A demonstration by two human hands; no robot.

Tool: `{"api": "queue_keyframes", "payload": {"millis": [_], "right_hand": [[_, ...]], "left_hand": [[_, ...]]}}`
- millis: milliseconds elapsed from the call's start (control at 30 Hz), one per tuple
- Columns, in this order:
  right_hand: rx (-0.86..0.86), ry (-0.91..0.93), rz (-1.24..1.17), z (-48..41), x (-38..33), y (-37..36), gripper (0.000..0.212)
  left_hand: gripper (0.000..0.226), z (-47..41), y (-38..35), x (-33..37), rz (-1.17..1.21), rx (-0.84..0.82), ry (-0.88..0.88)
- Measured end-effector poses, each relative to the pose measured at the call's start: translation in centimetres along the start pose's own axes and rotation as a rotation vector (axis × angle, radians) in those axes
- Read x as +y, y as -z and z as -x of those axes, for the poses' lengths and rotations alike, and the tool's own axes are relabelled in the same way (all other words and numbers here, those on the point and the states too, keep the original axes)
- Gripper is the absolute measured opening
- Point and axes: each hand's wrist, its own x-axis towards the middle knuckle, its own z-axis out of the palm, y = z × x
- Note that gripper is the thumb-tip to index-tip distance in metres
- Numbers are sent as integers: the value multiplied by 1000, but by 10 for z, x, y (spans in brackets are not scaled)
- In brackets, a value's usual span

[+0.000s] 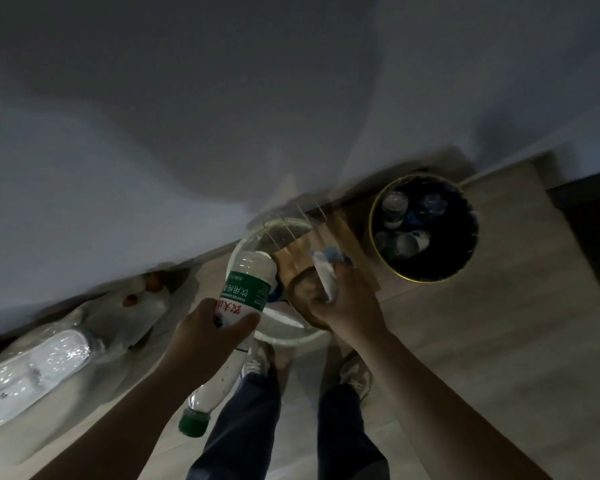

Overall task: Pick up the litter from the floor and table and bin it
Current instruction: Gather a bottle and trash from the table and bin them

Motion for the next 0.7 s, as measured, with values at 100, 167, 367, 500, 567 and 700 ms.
{"api": "queue_keyframes", "payload": {"millis": [100, 167, 367, 500, 567, 700], "right_hand": [[-7, -10, 73, -33, 10, -40, 62], [-19, -8, 102, -51, 19, -64, 62], [-84, -34, 255, -76, 46, -107, 61], [-136, -93, 264, -90, 50, -124, 68], [-161, -130, 223, -93, 48, -128, 78], [-216, -101, 75, -83, 40, -117, 99]], "left_hand": [[37, -27, -5, -15, -24, 28, -3], [35, -41, -7, -25, -52, 33, -4], [37, -66, -9, -43, -118, 51, -6], [38, -73, -12, -50, -138, 52, -13], [38, -75, -13, -49, -128, 38, -14], [44, -71, -13, -37, -124, 5, -33]]}}
